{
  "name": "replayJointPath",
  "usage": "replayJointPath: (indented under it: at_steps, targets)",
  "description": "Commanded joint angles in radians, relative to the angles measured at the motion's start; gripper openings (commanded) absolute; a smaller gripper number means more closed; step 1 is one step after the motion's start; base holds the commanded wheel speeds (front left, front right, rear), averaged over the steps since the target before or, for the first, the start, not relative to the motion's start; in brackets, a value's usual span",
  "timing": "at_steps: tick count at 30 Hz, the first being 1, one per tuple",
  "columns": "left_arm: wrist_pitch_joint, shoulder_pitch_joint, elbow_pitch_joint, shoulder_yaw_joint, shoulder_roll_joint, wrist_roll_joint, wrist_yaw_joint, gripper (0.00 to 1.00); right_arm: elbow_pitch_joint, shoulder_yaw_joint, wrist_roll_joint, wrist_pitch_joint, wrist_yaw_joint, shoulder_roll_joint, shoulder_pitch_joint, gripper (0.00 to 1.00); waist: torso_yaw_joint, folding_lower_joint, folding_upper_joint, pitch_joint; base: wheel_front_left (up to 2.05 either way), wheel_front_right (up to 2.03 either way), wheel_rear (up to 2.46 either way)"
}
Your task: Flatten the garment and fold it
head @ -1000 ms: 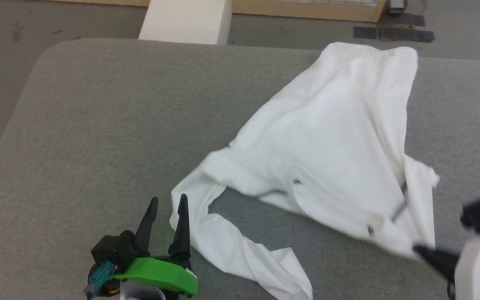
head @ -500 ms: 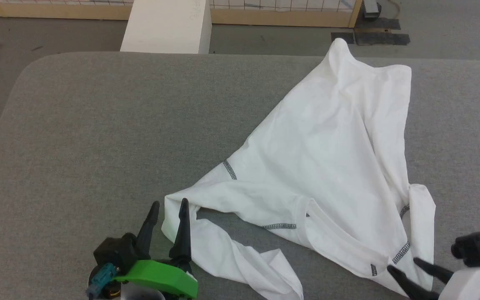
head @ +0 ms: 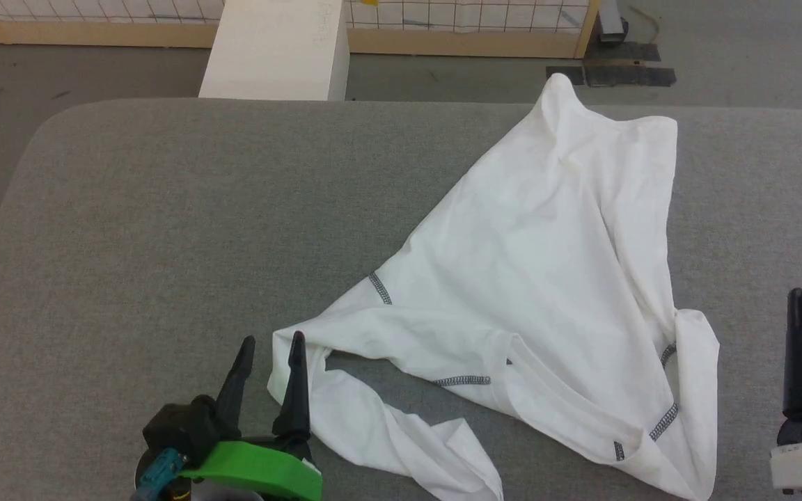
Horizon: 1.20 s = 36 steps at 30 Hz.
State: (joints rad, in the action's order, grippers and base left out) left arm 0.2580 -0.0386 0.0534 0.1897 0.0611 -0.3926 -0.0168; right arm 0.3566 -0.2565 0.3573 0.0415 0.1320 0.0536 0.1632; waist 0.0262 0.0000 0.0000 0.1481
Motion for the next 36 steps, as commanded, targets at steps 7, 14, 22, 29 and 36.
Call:
replayJointPath:
  at_steps: [7,14,22,29,36]
  targets:
    - [0.003,-0.025,-0.021,-0.01,0.005,0.028,0.011,1.0,-0.188,0.08,0.016,-0.214,-0.001,-0.003,0.057,1.0,-0.027,0.0,0.0,0.01,0.0,0.0,0.0]
    - [-0.179,0.159,-0.075,0.029,0.11,0.071,-0.042,1.0,-0.228,0.093,0.004,-0.259,-0.001,-0.003,0.006,1.0,-0.047,0.0,0.0,0.06,0.0,0.0,0.0]
    - [-0.656,0.46,0.002,0.163,0.209,0.007,-0.105,1.0,-0.254,0.122,0.014,-0.272,-0.001,-0.003,-0.037,1.0,-0.081,0.0,0.0,0.149,0.0,0.0,0.0]
    - [-0.85,0.56,0.145,0.238,0.219,-0.092,-0.112,1.0,-0.248,0.128,0.006,-0.282,-0.001,-0.003,-0.059,1.0,-0.116,0.0,0.0,0.205,0.0,0.0,0.0]
    - [-0.809,0.57,0.301,0.258,0.189,-0.096,-0.11,1.0,-0.219,0.109,-0.014,-0.272,-0.001,-0.003,-0.068,1.0,-0.122,0.0,0.0,0.216,0.0,0.0,0.0]
